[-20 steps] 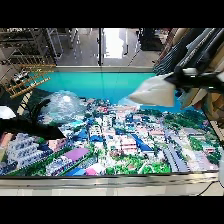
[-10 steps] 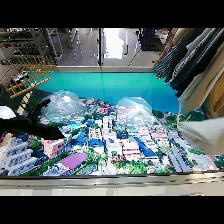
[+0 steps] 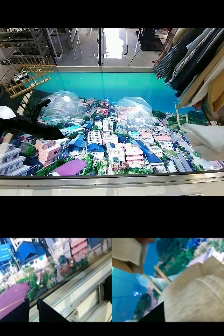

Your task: Fold the clothes and pants, and hang the long-sleeved shirts on hangers.

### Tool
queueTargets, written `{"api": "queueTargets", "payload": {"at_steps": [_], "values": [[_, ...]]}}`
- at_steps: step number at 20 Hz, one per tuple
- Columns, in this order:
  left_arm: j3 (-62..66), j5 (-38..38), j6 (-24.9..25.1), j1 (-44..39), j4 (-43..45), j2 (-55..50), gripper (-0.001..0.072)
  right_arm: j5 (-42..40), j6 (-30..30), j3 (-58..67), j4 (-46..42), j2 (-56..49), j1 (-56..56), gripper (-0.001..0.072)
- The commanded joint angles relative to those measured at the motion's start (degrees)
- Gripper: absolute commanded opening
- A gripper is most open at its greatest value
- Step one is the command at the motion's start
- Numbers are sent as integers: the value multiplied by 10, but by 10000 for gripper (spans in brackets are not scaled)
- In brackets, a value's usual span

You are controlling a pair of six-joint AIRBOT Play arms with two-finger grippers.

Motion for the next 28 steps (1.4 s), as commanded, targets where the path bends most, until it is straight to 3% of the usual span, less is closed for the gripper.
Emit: {"api": "queueTargets", "payload": {"at_steps": [1, 4, 7, 10, 14, 18, 20, 21, 22, 23, 26, 28], "values": [[0, 0, 0, 1, 0, 0, 111, -54, -28, 85, 88, -37, 38, 33], [0, 0, 0, 1, 0, 0, 111, -53, -90, 172, 88, -62, 59, 32], [0, 1, 0, 1, 0, 0, 111, 49, -142, 173, 15, -65, 53, 31], [0, 0, 0, 1, 0, 0, 111, 147, -189, 89, -115, -64, 47, 31], [0, 0, 0, 1, 0, 0, 111, 164, -278, -87, -122, -47, -30, 31], [0, 0, 0, 1, 0, 0, 112, 180, -289, -158, -143, -44, -129, 34], [0, 0, 0, 1, 0, 0, 111, 190, -254, -160, -172, -44, -167, 43], [0, 0, 0, 1, 0, 0, 112, 192, -213, -160, -198, -44, -183, 191], [0, 0, 0, 1, 0, 0, 112, 203, -189, -160, -221, -45, -195, 410], [0, 0, 0, 1, 0, 0, 112, 225, -162, -157, -252, -47, -204, 507], [0, 0, 0, 1, 1, 0, 112, 323, -84, -109, -304, -57, -208, 521], [4, 0, 0, 2, 26, 0, 112, 373, -63, -51, -207, -56, -200, 517]]}}
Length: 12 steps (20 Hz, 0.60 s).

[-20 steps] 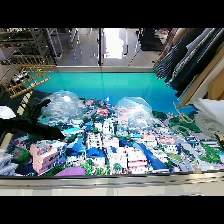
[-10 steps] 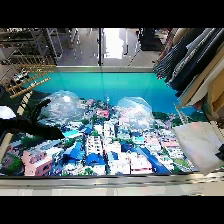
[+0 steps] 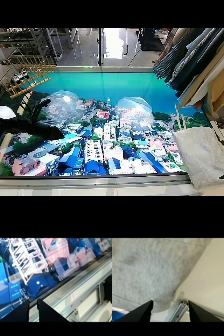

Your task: Fold the clothes and pants, and hang the long-sleeved shirts on hangers.

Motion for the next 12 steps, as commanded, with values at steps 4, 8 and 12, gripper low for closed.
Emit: {"api": "queueTargets", "payload": {"at_steps": [4, 8, 12], "values": [[48, 0, -180, 1, 302, 3, 110, 100, 60, 145, 347, 0, 97, 487], [59, 44, -249, 15, 416, 35, 112, 76, 54, 131, 243, 6, 337, 390], [59, 107, -249, 15, 417, 46, 111, -79, 54, 80, 108, 6, 557, 63]]}}
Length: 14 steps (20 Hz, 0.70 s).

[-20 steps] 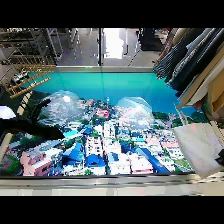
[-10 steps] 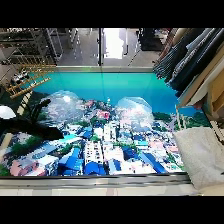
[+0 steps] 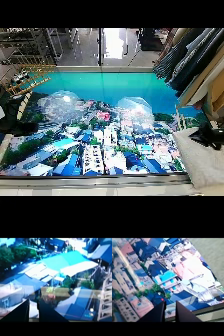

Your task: Fold the clothes and pants, and hang the long-sleeved shirts on hangers.

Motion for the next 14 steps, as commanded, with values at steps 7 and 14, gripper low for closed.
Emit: {"api": "queueTargets", "payload": {"at_steps": [7, 14], "values": [[3, 42, -22, 2, 38, 8, 111, -377, 2, -21, -130, 1, 217, 198], [3, 42, -22, 2, 38, 8, 111, -428, 2, -21, -130, 1, 217, 198]]}}
